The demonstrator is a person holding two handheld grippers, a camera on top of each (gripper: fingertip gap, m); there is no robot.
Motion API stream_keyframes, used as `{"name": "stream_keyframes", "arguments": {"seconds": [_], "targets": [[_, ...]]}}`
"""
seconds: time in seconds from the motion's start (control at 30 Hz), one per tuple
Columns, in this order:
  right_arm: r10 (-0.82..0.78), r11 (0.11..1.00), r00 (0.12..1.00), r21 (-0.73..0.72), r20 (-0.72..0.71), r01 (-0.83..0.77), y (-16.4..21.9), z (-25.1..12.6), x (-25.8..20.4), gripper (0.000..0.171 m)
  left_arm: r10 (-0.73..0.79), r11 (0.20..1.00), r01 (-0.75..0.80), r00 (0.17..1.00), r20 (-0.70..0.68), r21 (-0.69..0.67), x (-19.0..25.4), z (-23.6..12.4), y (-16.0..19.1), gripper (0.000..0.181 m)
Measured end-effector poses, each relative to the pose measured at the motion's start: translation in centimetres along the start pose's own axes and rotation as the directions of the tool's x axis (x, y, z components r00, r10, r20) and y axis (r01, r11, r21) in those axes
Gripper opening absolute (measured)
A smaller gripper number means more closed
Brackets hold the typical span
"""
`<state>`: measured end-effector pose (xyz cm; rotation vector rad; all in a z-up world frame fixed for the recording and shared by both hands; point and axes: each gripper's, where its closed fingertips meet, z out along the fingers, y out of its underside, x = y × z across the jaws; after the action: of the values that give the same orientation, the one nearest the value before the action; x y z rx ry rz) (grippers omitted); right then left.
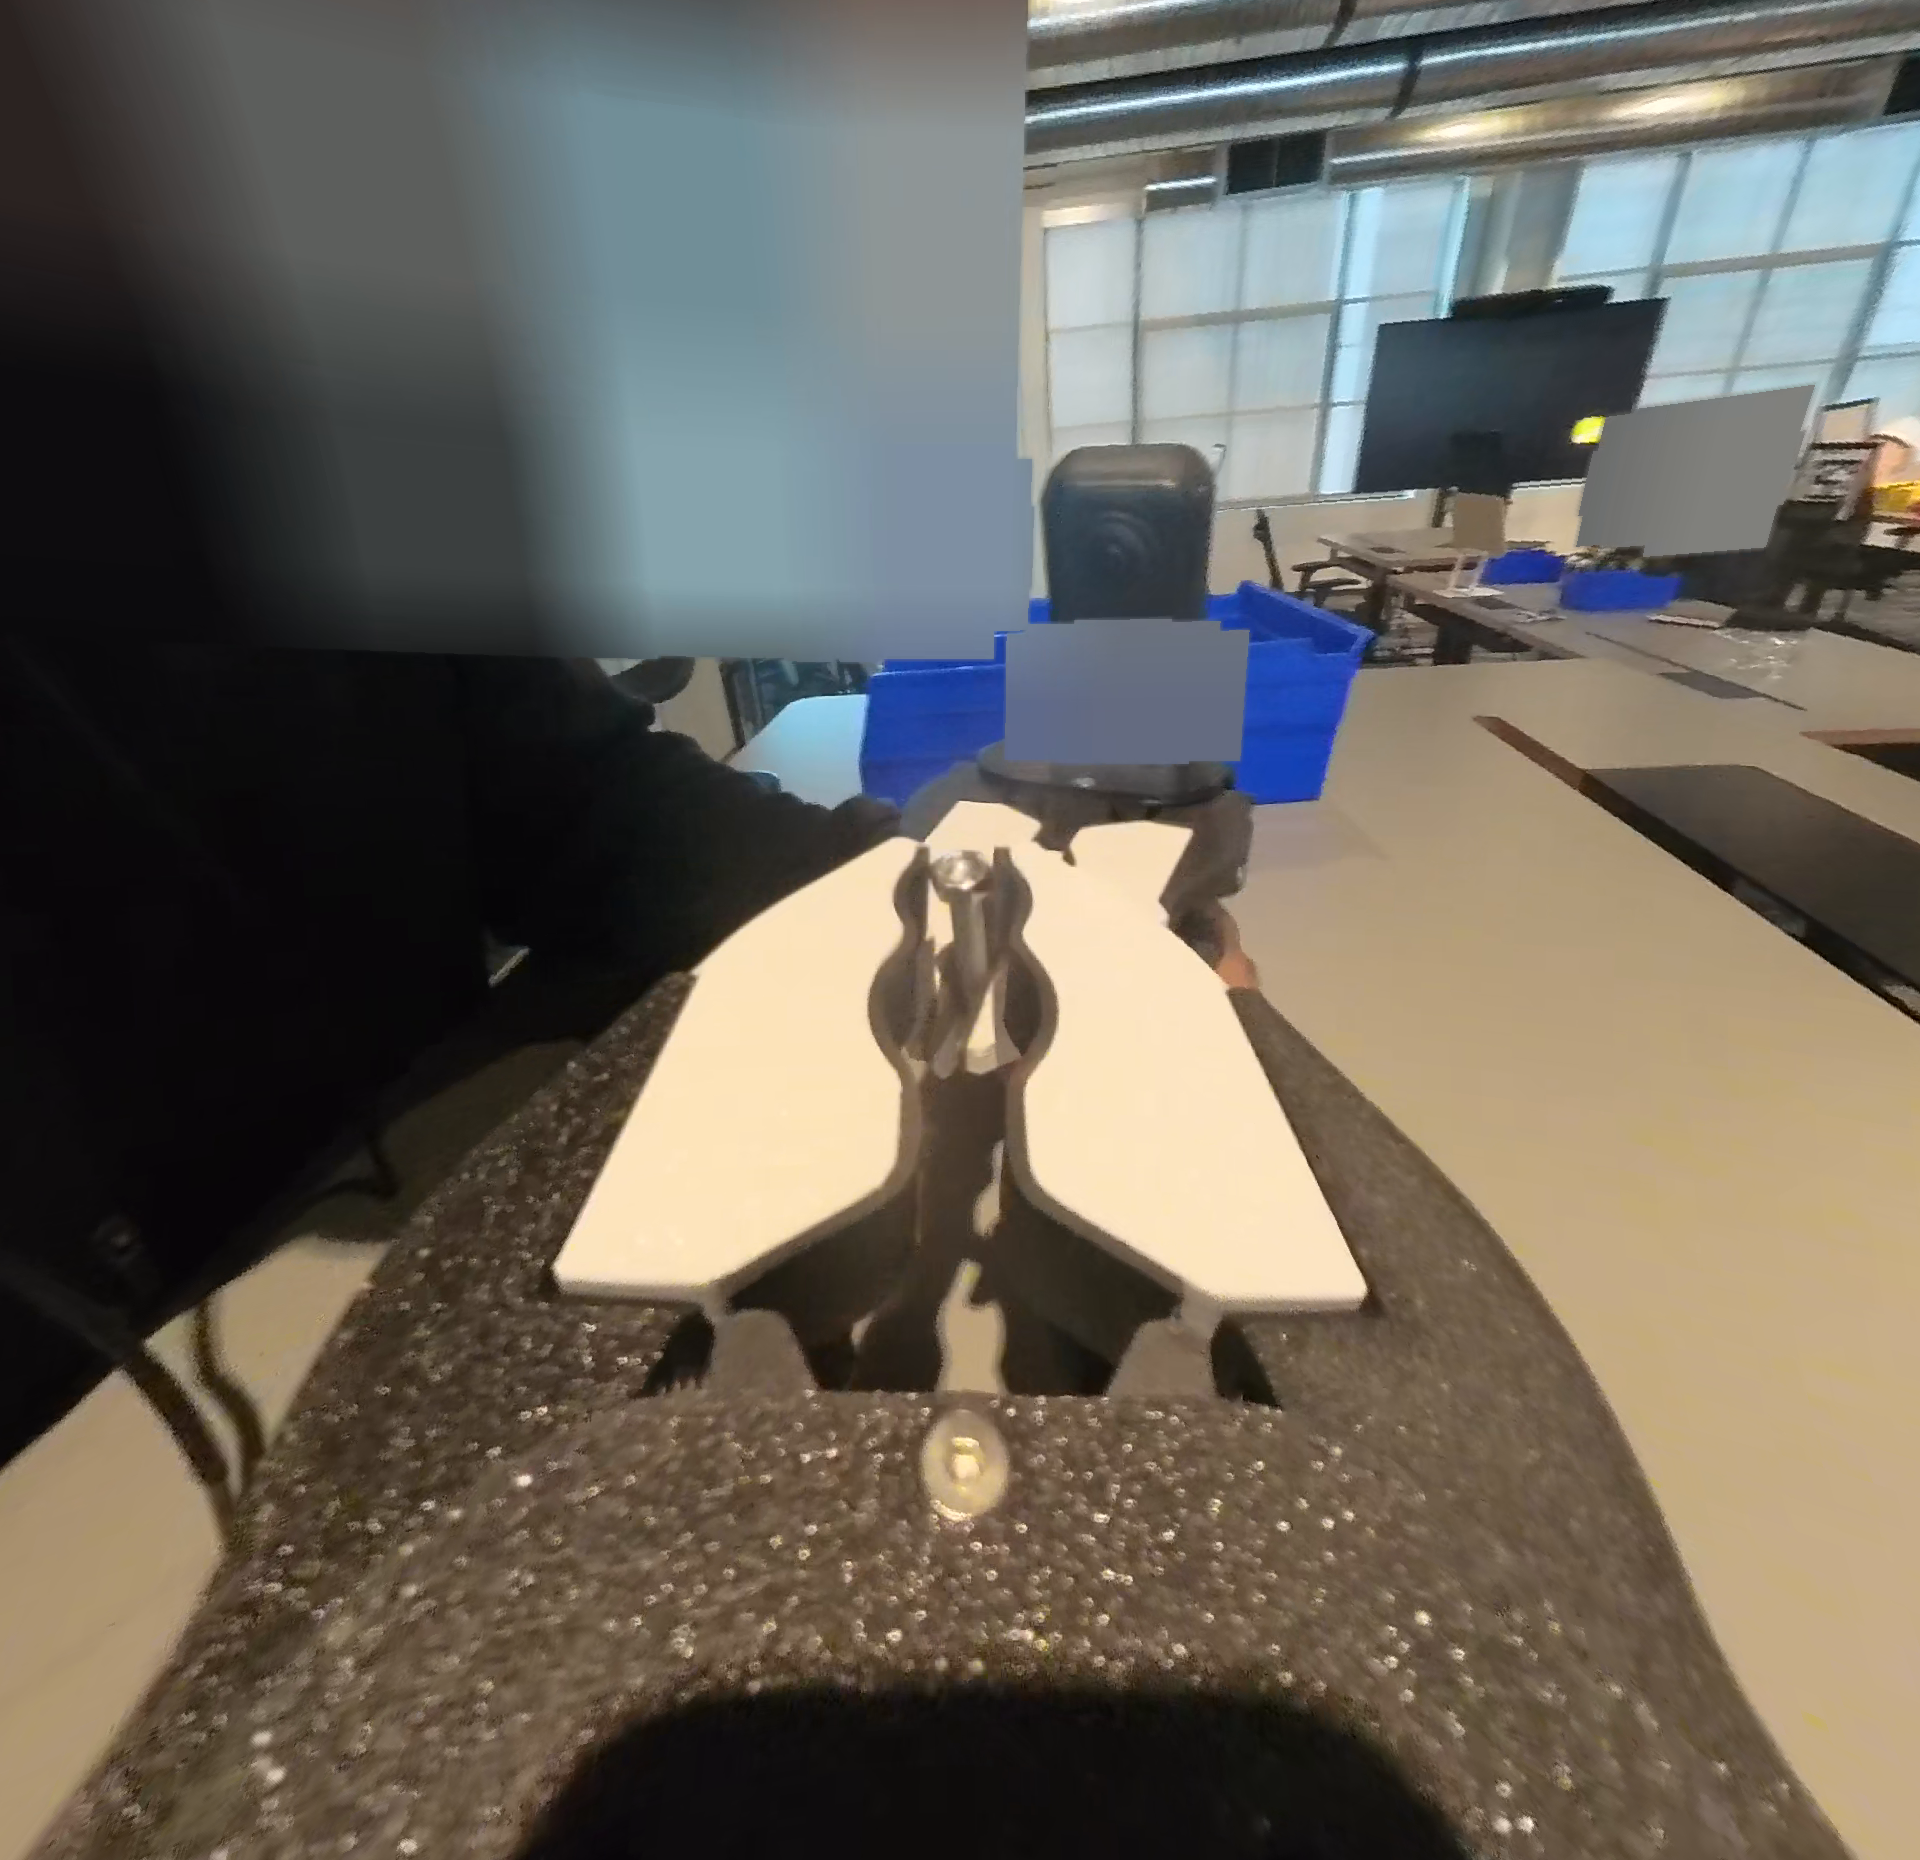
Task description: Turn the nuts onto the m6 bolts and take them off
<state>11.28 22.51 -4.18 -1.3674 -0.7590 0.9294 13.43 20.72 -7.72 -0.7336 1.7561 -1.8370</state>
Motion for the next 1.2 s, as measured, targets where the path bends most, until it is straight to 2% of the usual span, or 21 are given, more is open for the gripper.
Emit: {"name": "stream_keyframes", "arguments": {"seconds": [0.1, 0.2, 0.27, 0.3, 0.33, 0.37, 0.43, 0.6, 0.73, 0.83, 0.93, 1.07, 1.13, 1.2], "targets": [[-0.018, 1.000, 0.990, 0.003, -0.139, 0.019, -0.1, -0.2, 1.5, 0.011, 0.056, 0.998, -0.055, 0.988, 0.142, -0.010, -1.9, -0.3, 0.0, 0.005], [0.003, 1.000, 0.942, 0.010, -0.336, 0.000, 0.3, -0.9, 3.9, 0.011, 0.187, 0.982, -0.158, 0.909, 0.372, -0.107, -4.8, -0.8, 0.6, 0.005], [-0.001, 1.000, 0.927, 0.007, -0.375, 0.004, 0.5, -1.2, 4.3, 0.012, 0.255, 0.965, -0.204, 0.865, 0.431, -0.163, -5.5, -0.9, 0.9, 0.005], [-0.015, 1.000, 0.933, 0.008, -0.360, 0.019, 0.4, -1.2, 4.2, 0.023, 0.263, 0.963, -0.207, 0.858, 0.442, -0.171, -5.6, -0.9, 0.9, 0.005], [-0.024, 0.999, 0.940, 0.014, -0.339, 0.030, 0.1, -1.3, 4.1, 0.038, 0.253, 0.966, -0.200, 0.868, 0.427, -0.166, -5.4, -0.8, 1.0, 0.005], [-0.033, 0.999, 0.951, 0.020, -0.307, 0.041, -0.2, -1.5, 3.9, 0.045, 0.236, 0.970, -0.189, 0.885, 0.401, -0.155, -5.1, -0.7, 1.0, 0.005], [-0.049, 0.998, 0.970, 0.027, -0.238, 0.057, -0.5, -1.8, 3.4, 0.046, 0.184, 0.982, -0.155, 0.927, 0.328, -0.111, -4.2, -0.6, 0.7, 0.005], [-0.039, 0.998, 0.999, 0.043, -0.022, 0.040, -0.4, -1.8, 1.2, 0.034, 0.029, 1.000, -0.028, 0.996, 0.090, -0.009, -1.3, -0.6, 0.1, 0.004], [-0.044, 0.999, 0.998, 0.014, 0.051, 0.044, 0.1, -1.1, 0.0, 0.029, -0.037, 0.999, 0.036, 0.998, -0.046, -0.025, 0.6, -0.4, 0.3, 0.005], [-0.048, 0.999, 0.996, -0.002, 0.080, 0.048, 0.5, -0.6, -0.6, 0.024, -0.055, 0.997, 0.050, 0.994, -0.094, -0.059, 1.4, -0.1, 0.7, 0.005], [-0.045, 0.999, 0.995, -0.011, 0.086, 0.046, 0.8, -0.3, -0.7, 0.013, -0.062, 0.997, 0.058, 0.995, -0.077, -0.060, 1.1, 0.0, 0.7, 0.005], [-0.027, 0.999, 0.999, 0.022, -0.031, 0.028, 0.6, -0.3, 0.7, 0.012, -0.015, 0.999, 0.017, 0.999, 0.045, -0.032, -0.5, -0.3, 0.4, 0.005], [-0.012, 0.999, 0.985, 0.044, -0.174, 0.020, 0.5, -0.6, 2.5, 0.011, 0.065, 0.997, -0.056, 0.976, 0.206, -0.047, -2.7, -0.6, 0.4, 0.005], [0.014, 0.998, 0.946, 0.063, -0.324, 0.007, 0.6, -1.2, 4.2, 0.011, 0.168, 0.985, -0.138, 0.911, 0.376, -0.106, -4.8, -1.0, 0.7, 0.005]]}}
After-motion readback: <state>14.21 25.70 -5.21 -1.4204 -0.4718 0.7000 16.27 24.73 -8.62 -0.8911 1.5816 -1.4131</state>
